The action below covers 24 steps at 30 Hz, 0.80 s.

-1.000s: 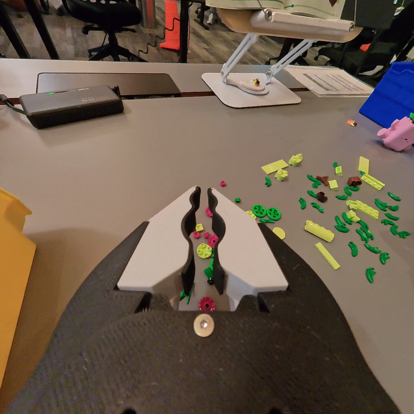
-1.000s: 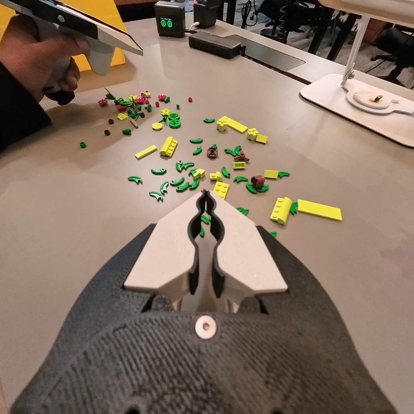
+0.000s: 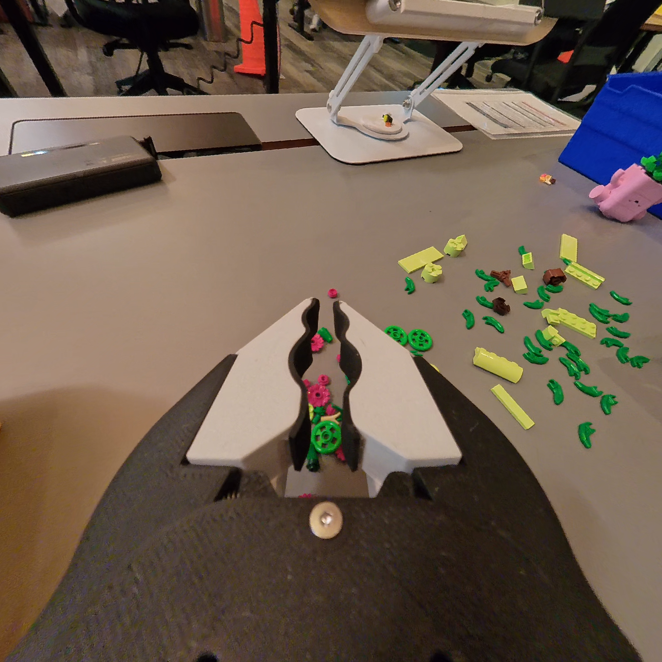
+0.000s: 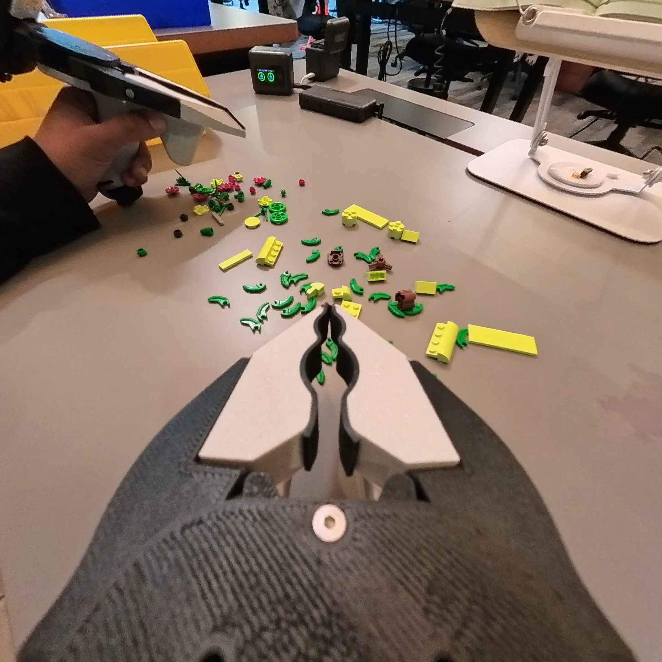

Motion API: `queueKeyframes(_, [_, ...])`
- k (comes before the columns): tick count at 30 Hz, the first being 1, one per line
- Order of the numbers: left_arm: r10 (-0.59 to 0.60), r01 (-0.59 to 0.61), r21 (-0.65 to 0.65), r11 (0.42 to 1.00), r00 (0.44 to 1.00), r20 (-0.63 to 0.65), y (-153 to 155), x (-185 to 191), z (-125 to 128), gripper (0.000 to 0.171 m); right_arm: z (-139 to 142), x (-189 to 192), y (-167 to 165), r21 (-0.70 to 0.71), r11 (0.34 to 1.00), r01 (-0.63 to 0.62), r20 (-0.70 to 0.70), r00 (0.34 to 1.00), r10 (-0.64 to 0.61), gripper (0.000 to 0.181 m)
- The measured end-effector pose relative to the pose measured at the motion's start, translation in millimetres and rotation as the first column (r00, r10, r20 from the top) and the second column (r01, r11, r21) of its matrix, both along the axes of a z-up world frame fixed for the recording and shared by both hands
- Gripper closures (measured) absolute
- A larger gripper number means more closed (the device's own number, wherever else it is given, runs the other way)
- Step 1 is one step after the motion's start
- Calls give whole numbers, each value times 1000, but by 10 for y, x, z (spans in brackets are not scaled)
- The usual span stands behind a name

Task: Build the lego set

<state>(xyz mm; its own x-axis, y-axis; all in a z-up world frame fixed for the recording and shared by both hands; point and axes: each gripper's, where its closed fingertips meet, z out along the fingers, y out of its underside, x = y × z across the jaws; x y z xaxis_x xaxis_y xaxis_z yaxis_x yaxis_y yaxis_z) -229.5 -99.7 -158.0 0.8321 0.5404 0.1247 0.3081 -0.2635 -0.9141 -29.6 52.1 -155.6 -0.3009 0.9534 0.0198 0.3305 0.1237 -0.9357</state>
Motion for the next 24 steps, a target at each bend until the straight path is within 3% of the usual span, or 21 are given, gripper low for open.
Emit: queueKeyframes(24, [-17,16,-33,999,1000,-24,56,45,-20,166,14,7,-9,-12,1000,-10,-4,1000,10,181])
